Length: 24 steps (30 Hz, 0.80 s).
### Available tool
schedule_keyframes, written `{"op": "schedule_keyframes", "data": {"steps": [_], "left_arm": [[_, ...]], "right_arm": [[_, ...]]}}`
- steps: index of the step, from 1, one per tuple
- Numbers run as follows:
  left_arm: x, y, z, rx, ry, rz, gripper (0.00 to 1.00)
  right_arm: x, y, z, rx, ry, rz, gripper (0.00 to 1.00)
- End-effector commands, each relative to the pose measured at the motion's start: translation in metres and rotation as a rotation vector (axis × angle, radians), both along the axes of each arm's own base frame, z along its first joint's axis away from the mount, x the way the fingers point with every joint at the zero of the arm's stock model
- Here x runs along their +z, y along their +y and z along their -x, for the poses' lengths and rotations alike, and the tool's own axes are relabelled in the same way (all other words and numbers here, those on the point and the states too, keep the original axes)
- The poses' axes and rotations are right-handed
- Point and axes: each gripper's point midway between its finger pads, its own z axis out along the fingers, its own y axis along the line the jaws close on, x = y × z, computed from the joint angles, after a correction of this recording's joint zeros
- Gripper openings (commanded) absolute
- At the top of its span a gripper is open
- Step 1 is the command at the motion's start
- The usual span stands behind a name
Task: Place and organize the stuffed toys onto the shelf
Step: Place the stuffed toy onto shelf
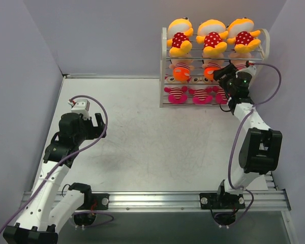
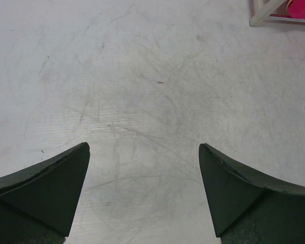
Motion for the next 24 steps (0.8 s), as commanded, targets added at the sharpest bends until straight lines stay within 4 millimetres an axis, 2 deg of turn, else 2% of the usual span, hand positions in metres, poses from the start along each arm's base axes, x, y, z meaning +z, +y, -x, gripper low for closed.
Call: {"op": "schedule_keyframes", "data": {"steps": [1, 6, 12, 18, 24], "left_arm": [[0.006, -0.001, -0.003, -0.013, -0.030, -0.008, 0.97], [0.006, -0.001, -0.003, -0.014, -0.030, -0.008, 0.97], [0.007, -0.001, -0.003, -0.014, -0.031, -0.008, 0.97], [0.006, -0.002, -0.003, -0.014, -0.030, -0.008, 0.97], [0.006, -0.001, -0.003, -0.013, -0.028, -0.008, 0.97]], "right_arm": [[0.038, -0.002, -0.010, 0.000, -0.116, -0.004, 0.64], [0.036, -0.002, -0.012, 0.003, -0.117, 0.001, 0.51], [0.034, -0.001, -0.012, 0.010, -0.117, 0.006, 0.21], [0.040, 0.000, -0.010, 0.020, -0.124, 0.026, 0.02], [0.046, 0.001, -0.005, 0.031, -0.126, 0.043, 0.00]]}}
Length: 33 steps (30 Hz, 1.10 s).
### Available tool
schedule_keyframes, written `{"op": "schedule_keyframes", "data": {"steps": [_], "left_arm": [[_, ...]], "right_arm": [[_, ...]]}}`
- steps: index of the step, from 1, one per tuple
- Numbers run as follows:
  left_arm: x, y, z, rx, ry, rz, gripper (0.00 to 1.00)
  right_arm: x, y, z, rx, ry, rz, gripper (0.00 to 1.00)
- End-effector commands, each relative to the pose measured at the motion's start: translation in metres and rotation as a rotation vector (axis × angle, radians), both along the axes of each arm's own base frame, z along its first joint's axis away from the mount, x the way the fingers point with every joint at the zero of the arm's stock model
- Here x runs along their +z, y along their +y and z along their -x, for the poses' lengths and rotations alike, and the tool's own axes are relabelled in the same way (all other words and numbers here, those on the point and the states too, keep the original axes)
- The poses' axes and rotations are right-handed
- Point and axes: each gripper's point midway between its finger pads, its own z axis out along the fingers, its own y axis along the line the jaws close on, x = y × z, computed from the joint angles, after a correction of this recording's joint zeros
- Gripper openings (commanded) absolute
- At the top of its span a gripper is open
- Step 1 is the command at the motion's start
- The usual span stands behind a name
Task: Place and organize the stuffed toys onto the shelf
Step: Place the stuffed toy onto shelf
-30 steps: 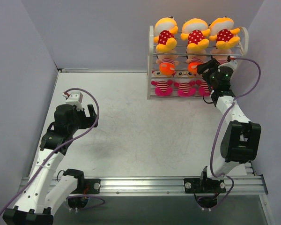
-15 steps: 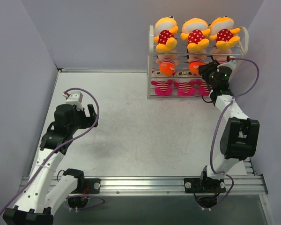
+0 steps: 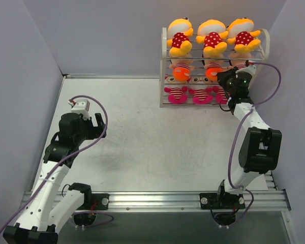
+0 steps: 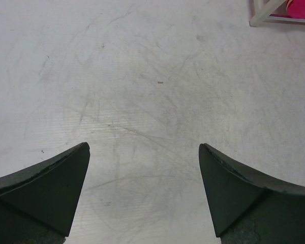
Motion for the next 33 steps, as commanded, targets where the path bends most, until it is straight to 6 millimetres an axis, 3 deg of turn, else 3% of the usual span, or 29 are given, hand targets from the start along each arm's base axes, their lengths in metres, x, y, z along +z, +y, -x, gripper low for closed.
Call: {"op": "schedule_keyframes", "data": {"steps": [1, 22, 33], "left_arm": [[0.005, -0.001, -0.003, -0.012, -0.027, -0.008, 0.97], [0.006, -0.002, -0.004, -0.015, -0.028, -0.007, 0.97], [0.007, -0.002, -0.003, -0.015, -0.033, -0.006, 0.97]], "right_arm": [[0.045, 0.000, 0.000, 0.021, -0.099, 0.032, 0.00], [0.052, 0.008, 0.016, 0.049, -0.110, 0.014, 0.00], [0.036, 0.016, 0.020, 0.070, -0.090, -0.003, 0.00]]}}
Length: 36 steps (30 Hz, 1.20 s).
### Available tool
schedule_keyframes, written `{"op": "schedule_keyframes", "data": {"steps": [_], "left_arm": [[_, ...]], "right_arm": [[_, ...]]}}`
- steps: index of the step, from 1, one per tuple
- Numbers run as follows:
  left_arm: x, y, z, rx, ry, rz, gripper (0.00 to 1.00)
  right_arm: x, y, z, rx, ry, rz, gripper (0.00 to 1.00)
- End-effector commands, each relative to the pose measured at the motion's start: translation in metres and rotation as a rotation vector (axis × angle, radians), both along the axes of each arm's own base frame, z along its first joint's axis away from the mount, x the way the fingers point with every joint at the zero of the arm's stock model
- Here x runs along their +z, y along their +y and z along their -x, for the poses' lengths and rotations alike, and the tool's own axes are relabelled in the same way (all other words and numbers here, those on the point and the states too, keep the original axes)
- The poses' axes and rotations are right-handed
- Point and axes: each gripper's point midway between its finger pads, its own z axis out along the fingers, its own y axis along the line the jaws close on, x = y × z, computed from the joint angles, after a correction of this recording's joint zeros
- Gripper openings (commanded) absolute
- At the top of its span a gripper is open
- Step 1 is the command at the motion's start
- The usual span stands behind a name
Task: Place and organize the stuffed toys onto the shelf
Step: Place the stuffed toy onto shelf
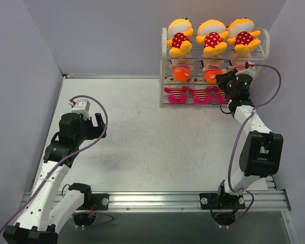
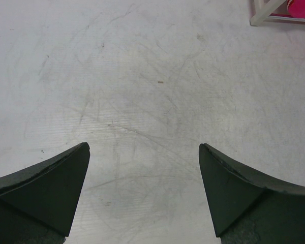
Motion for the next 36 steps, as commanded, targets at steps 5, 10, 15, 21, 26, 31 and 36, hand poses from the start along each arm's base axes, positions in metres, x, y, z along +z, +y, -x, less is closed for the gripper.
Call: {"op": "schedule_keyframes", "data": {"steps": [5, 10, 15, 21, 26, 31, 36], "left_arm": [[0.008, -0.002, -0.003, -0.016, -0.037, -0.005, 0.97], [0.008, -0.002, -0.002, -0.014, -0.035, -0.006, 0.97], [0.008, -0.002, -0.002, -0.016, -0.038, -0.005, 0.97], [0.007, -0.001, -0.002, -0.014, -0.035, -0.006, 0.97], [0.007, -0.002, -0.002, -0.016, -0.035, -0.006, 0.97], [0.007, -0.001, -0.002, -0.014, -0.035, -0.006, 0.97], [0.008, -0.002, -0.002, -0.016, -0.037, -0.005, 0.97]], "right_arm": [[0.030, 0.009, 0.004, 0.034, -0.093, 0.007, 0.00], [0.032, 0.009, 0.003, 0.039, -0.098, 0.009, 0.00], [0.031, 0.012, -0.001, 0.054, -0.097, 0.007, 0.03], [0.031, 0.015, -0.003, 0.061, -0.096, 0.014, 0.03], [0.032, 0.020, -0.004, 0.073, -0.098, 0.020, 0.03], [0.034, 0.024, -0.004, 0.076, -0.102, 0.020, 0.06], [0.036, 0.022, -0.002, 0.062, -0.104, 0.022, 0.20]]}}
